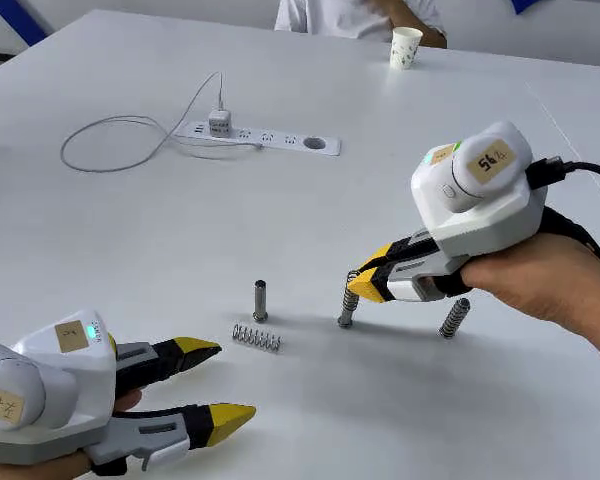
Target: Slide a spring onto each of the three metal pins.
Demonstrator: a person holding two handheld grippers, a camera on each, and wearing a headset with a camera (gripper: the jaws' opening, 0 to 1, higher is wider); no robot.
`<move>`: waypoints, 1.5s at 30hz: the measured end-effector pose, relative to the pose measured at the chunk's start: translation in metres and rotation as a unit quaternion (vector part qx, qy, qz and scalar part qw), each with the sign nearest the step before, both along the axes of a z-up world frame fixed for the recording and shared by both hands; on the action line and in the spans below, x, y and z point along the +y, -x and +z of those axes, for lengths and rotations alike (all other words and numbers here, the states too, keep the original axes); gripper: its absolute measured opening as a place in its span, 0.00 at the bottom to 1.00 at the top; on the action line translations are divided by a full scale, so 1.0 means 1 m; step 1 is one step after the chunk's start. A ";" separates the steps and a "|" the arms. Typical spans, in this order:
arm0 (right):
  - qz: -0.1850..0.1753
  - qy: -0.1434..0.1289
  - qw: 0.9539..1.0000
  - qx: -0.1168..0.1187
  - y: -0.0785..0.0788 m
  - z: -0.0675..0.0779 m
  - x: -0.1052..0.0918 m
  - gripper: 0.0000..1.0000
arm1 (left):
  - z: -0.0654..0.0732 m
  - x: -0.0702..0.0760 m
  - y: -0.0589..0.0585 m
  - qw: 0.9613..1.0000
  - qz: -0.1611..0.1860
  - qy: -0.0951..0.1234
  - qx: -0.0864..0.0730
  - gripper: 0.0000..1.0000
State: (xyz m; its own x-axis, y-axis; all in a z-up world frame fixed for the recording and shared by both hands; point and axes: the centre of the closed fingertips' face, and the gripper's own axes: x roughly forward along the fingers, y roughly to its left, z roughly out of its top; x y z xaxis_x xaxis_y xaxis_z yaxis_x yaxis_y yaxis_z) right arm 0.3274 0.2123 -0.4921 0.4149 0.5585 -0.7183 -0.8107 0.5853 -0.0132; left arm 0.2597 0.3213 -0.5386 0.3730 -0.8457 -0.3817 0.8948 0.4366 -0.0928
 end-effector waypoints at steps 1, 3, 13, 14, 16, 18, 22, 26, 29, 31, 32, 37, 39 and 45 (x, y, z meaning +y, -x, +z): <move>0.000 0.000 1.000 0.001 0.000 -0.001 0.000 0.12 | 0.000 0.000 0.000 1.000 0.000 0.000 0.000 0.47; 0.000 0.000 1.000 0.001 0.000 -0.001 0.000 0.12 | -0.001 0.000 0.000 1.000 0.000 0.000 0.001 0.47; 0.001 0.001 1.000 0.007 0.001 -0.007 0.001 0.12 | -0.002 0.001 0.000 1.000 0.002 -0.001 0.002 0.47; 0.001 0.001 1.000 0.008 0.001 -0.008 0.001 0.12 | -0.002 0.001 0.001 1.000 0.002 -0.001 0.002 0.47; 0.001 0.002 1.000 0.009 0.001 -0.009 0.000 0.12 | -0.002 0.001 0.001 1.000 0.002 -0.001 0.002 0.47; 0.001 0.003 1.000 0.010 0.002 -0.011 0.000 0.12 | -0.002 0.001 0.001 1.000 0.002 0.000 0.002 0.47; 0.002 0.006 1.000 0.011 0.002 -0.013 0.001 0.12 | -0.002 0.001 0.001 1.000 0.003 0.000 0.003 0.47; 0.004 0.009 1.000 0.013 0.002 -0.016 0.002 0.12 | -0.002 0.001 0.002 1.000 0.003 0.000 0.003 0.47; 0.004 0.010 1.000 0.014 0.002 -0.018 0.002 0.12 | -0.002 0.001 0.001 1.000 0.005 0.001 0.003 0.47; 0.004 0.010 1.000 0.015 0.002 -0.019 0.002 0.12 | -0.003 0.002 0.001 1.000 0.006 0.001 0.003 0.47; 0.004 0.011 1.000 0.016 0.002 -0.020 0.002 0.12 | -0.003 0.002 0.001 1.000 0.006 0.001 0.003 0.47; 0.004 0.013 1.000 0.018 0.002 -0.023 0.001 0.12 | -0.003 0.002 0.000 1.000 0.008 0.002 0.004 0.47; 0.004 0.013 1.000 0.019 0.002 -0.024 0.002 0.12 | -0.004 0.002 0.000 1.000 0.008 0.002 0.005 0.47; 0.005 0.014 1.000 0.021 0.002 -0.026 0.001 0.12 | -0.004 0.002 0.000 1.000 0.008 0.003 0.005 0.47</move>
State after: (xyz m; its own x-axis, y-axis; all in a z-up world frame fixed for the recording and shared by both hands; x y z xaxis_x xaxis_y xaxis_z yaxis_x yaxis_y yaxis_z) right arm 0.3257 0.2138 -0.5181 0.3791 0.5413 -0.7505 -0.8162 0.5778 0.0045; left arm 0.2596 0.3233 -0.5428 0.3825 -0.8417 -0.3812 0.8867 0.4504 -0.1048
